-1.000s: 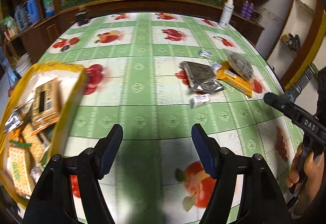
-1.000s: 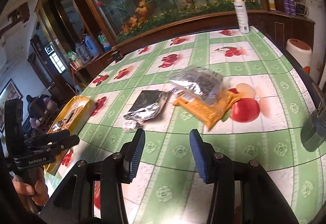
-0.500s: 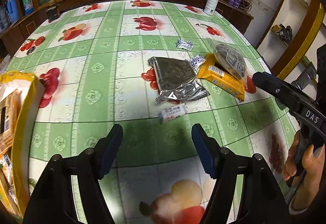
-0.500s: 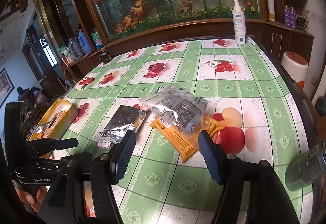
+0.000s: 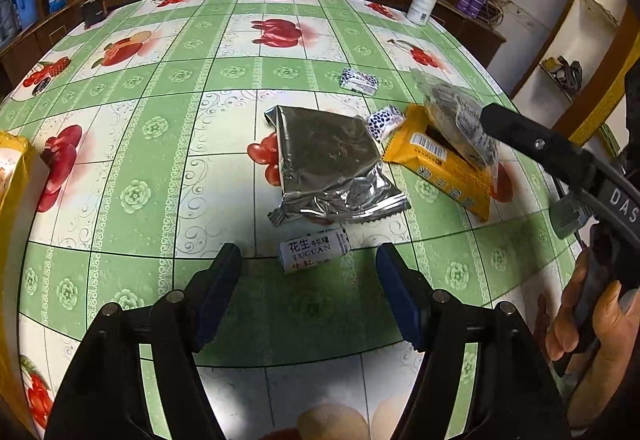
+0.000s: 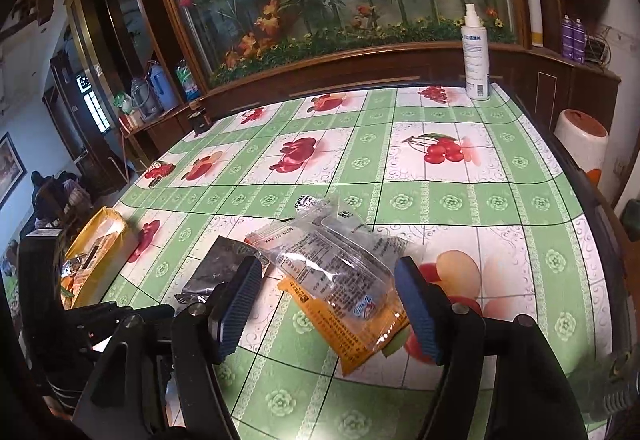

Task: Organize snacks
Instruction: 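Grasp a white peanut packet with the left tool while the right tool grasps the clear snack bag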

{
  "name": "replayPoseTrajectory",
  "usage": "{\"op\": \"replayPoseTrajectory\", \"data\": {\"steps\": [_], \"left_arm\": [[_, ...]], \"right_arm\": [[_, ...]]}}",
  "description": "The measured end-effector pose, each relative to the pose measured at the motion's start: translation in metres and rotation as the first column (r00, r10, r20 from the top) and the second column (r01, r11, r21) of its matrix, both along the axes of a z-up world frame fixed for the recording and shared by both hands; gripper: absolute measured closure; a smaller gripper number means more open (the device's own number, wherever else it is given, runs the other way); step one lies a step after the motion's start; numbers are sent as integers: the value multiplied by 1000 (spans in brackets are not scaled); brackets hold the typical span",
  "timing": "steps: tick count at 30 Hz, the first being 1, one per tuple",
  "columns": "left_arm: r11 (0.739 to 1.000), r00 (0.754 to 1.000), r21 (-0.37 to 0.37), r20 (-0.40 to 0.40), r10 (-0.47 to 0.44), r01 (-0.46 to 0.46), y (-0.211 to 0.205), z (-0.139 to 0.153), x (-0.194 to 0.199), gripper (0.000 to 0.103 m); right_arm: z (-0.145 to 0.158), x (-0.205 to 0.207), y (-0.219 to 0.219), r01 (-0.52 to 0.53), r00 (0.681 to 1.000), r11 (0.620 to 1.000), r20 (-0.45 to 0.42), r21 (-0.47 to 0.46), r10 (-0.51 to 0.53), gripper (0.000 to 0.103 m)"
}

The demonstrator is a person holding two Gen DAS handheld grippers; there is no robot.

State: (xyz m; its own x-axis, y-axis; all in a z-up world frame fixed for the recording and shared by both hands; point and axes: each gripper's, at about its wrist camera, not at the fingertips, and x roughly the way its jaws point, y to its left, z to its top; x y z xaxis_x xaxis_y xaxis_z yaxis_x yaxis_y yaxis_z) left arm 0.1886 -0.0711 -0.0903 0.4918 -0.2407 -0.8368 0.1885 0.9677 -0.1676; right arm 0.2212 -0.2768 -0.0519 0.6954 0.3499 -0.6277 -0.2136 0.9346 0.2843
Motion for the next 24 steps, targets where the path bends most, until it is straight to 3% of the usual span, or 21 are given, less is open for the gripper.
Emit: {"op": "replayPoseTrajectory", "data": {"steps": [10,13,15,19,24], "left_arm": [[997,994,18,80,78,-80,-2,-4,0,34],[997,993,28,98,65,-68,-2,-5,1,50],[999,994,10,99,52,-53,1,-4,1,70],[1000,996,-20,93,16,-14,8,-4,-2,73],[999,995,-37,94,-14,18,13,-4,-14,73]], "right_arm": [[-11,26,11,-26,1000,996,-2,-82,26,24],[-14,27,12,-23,1000,994,1,-110,23,30],[-14,26,13,-15,1000,991,7,-131,16,36],[-14,26,11,-10,1000,990,14,-140,12,46],[-13,25,8,-10,1000,991,19,-130,13,49]]}}
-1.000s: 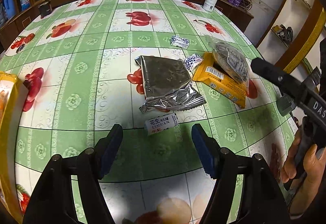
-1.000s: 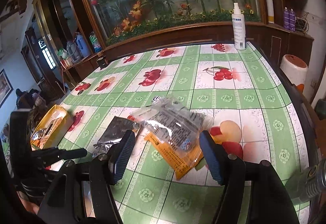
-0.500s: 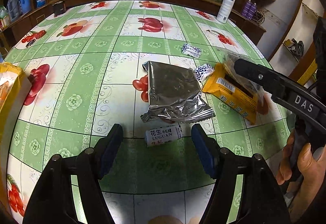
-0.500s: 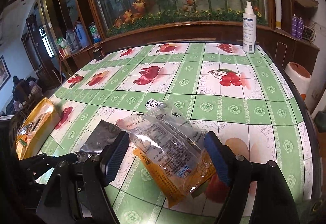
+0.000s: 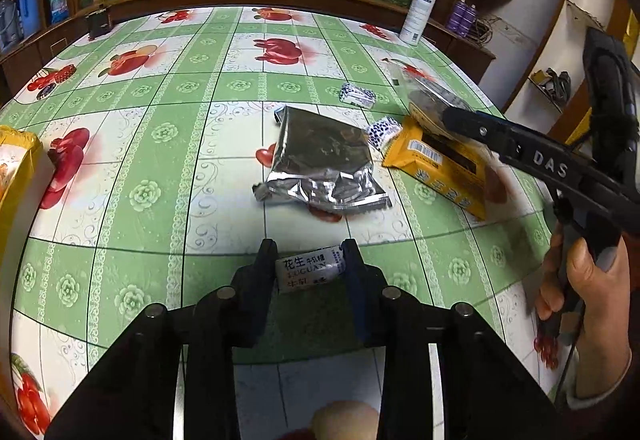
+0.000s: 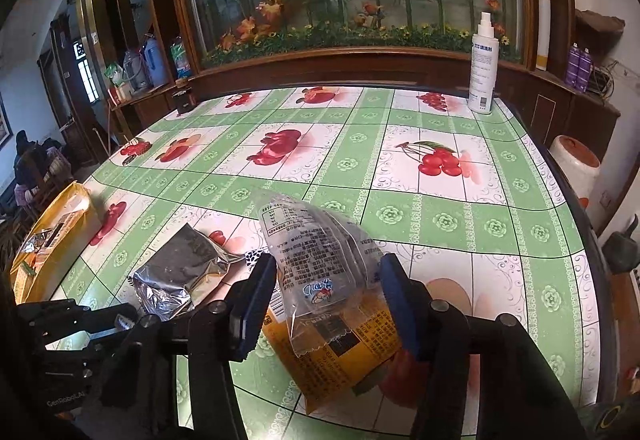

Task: Organize snacks
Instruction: 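Grasp a white peanut packet with the left tool while the right tool grasps the clear snack bag, then carry the peanut packet and clear bag to the tray and release them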

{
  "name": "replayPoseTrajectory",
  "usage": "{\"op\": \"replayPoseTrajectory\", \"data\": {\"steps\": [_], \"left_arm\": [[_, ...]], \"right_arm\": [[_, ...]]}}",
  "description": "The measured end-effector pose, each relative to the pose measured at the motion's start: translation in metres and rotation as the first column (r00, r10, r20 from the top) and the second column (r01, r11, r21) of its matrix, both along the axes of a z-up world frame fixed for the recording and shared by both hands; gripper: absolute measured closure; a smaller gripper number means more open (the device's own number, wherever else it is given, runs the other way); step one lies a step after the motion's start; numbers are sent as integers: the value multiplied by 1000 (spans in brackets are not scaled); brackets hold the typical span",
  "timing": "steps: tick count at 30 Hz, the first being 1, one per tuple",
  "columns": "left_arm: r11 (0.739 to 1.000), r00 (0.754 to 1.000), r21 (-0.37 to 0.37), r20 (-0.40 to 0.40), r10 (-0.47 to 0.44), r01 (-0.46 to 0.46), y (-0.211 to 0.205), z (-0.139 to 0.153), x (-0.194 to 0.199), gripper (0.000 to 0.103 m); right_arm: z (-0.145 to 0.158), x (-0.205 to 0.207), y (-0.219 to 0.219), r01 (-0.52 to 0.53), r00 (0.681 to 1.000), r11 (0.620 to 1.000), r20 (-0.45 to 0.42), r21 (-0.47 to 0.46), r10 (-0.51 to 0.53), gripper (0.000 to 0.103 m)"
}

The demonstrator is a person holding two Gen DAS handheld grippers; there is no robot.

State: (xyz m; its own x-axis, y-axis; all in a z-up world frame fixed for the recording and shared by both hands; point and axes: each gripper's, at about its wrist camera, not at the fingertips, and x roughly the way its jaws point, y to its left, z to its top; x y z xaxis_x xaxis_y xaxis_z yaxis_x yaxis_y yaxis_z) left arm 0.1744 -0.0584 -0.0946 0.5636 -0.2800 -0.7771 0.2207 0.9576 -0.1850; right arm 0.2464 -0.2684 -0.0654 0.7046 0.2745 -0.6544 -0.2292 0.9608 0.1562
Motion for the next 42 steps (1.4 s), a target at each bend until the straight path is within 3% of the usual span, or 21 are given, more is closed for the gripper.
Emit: {"op": "replayPoseTrajectory", "data": {"steps": [7,15,32,42], "left_arm": [[999,1000,-37,-19,9,-9,14,1,-7,74],[998,999,-55,-34,38,-40,29,1,-13,74],[992,994,-62,-7,111,-111,68,14,-36,74],[984,985,-49,25,173,-171,95,24,-60,73]], "right_arm": [[4,-4,-3,4,1000,1000,22,18,-4,63],[7,-10,-6,0,999,998,34,65,-2,66],[25,-60,4,-67,997,936,48,345,53,69],[37,-88,36,-121,993,911,60,393,106,69]]}}
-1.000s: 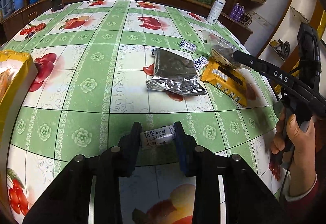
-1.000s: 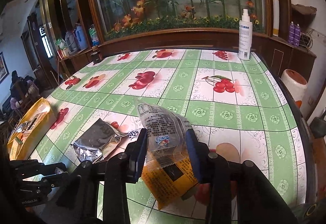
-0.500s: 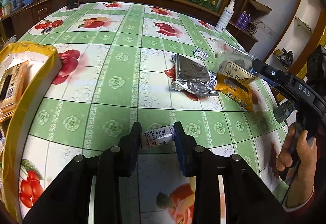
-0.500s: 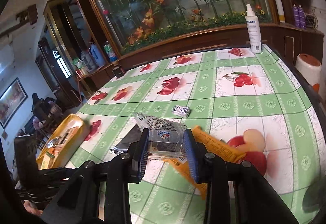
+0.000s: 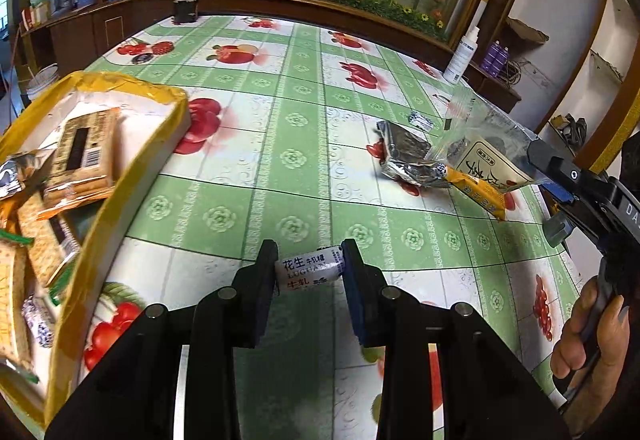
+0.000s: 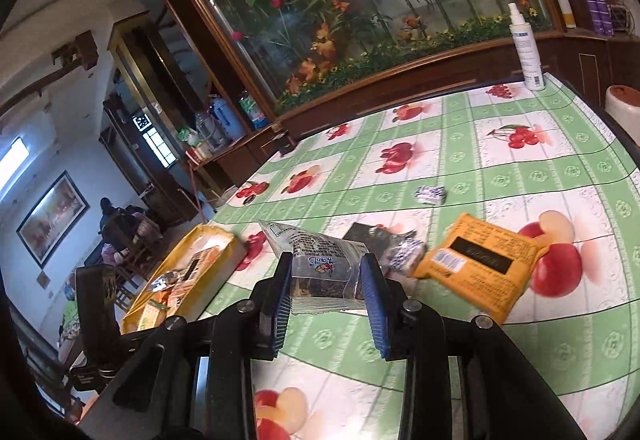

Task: Organize snacks
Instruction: 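Carry the peanut packet and clear bag to the tray and release them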

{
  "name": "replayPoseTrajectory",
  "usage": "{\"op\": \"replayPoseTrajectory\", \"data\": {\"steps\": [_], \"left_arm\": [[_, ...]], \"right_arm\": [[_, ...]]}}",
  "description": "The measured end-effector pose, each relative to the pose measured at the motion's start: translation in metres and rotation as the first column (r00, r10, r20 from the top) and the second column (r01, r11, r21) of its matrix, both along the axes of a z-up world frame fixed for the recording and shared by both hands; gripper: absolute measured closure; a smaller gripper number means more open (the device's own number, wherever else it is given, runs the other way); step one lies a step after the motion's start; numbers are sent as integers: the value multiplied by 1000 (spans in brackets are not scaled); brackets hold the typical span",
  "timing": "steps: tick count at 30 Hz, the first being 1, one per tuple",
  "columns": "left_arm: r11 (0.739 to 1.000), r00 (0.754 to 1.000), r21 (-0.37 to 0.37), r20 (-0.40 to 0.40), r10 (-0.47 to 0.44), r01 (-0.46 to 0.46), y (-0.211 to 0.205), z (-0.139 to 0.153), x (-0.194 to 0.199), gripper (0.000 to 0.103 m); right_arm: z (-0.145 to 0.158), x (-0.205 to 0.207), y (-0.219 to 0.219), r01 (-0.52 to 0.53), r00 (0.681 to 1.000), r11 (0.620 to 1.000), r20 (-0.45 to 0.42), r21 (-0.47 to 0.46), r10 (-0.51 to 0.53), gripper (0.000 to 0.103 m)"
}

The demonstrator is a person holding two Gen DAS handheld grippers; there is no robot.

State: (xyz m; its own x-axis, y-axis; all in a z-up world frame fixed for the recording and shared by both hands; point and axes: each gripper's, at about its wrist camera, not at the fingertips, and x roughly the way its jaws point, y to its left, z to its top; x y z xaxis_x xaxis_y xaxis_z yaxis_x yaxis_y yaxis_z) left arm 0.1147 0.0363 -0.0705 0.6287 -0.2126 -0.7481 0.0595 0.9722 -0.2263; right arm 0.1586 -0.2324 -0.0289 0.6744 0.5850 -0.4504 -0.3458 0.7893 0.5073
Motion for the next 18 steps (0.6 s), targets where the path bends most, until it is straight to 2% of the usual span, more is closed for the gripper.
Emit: {"op": "replayPoseTrajectory", "data": {"steps": [18], "left_arm": [[989,986,-3,75,149,-149,81,25,-47,73]], "right_arm": [[24,-22,96,-169,985,986,35,-6,169,69]]}}
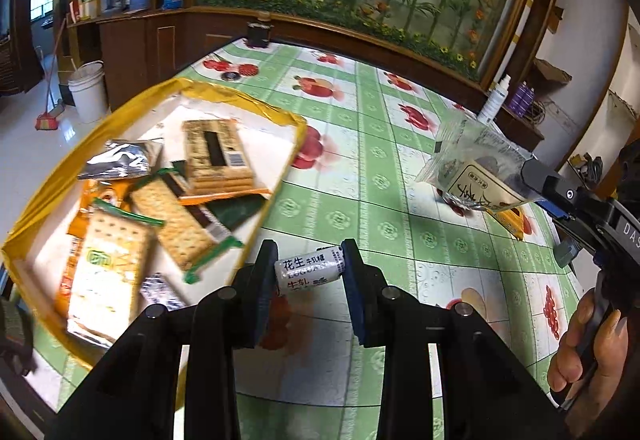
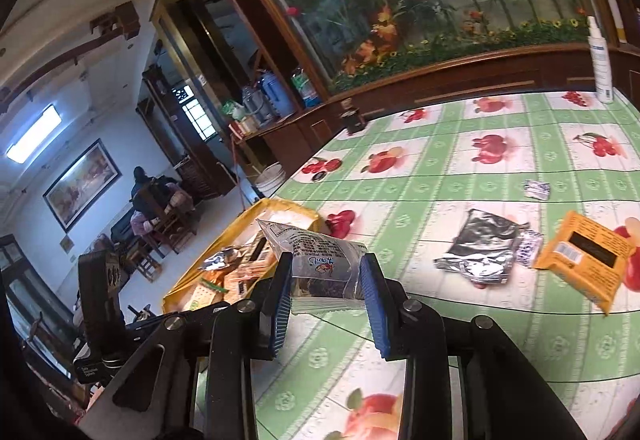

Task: Organize snacks
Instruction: 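Carry the peanut packet and clear bag to the tray and release them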

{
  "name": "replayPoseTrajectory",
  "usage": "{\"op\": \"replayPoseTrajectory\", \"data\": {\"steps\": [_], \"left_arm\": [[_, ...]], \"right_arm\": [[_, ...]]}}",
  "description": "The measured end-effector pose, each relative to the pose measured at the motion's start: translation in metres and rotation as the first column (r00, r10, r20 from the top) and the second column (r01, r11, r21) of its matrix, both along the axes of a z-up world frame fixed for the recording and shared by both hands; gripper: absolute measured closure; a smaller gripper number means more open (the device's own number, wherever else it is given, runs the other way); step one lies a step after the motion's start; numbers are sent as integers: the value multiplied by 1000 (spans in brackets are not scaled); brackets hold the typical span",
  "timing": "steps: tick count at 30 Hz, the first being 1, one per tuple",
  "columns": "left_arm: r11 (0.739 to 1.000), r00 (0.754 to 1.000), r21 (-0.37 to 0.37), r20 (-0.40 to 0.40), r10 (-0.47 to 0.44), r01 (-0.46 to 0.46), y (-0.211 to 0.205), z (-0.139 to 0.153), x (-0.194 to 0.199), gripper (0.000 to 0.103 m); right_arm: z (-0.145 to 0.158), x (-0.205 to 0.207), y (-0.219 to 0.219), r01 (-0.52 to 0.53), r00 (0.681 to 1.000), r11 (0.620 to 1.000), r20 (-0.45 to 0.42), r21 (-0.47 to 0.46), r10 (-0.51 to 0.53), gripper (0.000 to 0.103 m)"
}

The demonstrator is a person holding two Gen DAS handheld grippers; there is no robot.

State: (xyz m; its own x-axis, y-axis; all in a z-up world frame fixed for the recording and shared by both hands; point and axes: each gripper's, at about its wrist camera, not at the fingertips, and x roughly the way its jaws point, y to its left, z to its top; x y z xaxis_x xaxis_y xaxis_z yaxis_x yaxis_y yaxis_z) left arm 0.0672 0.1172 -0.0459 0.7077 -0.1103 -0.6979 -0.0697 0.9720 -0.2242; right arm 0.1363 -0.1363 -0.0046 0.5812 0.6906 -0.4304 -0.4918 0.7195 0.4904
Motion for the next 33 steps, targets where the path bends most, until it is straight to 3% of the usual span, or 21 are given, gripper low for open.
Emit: {"op": "replayPoseTrajectory", "data": {"steps": [19,30,33], "left_arm": [[983,982,-9,31,184,-184,87,9,-21,73],[968,968,15,4,250,-250,119,-4,-18,73],[957,959,64,12,282,-282,123,-6,-17,73]], "right_arm": [[14,1,102,-163,987,986,12,20,163,69],[-6,10,156,-225,974,974,-22,22,226,69],[-11,14,164,-230,973,973,-33,21,231,69]]}}
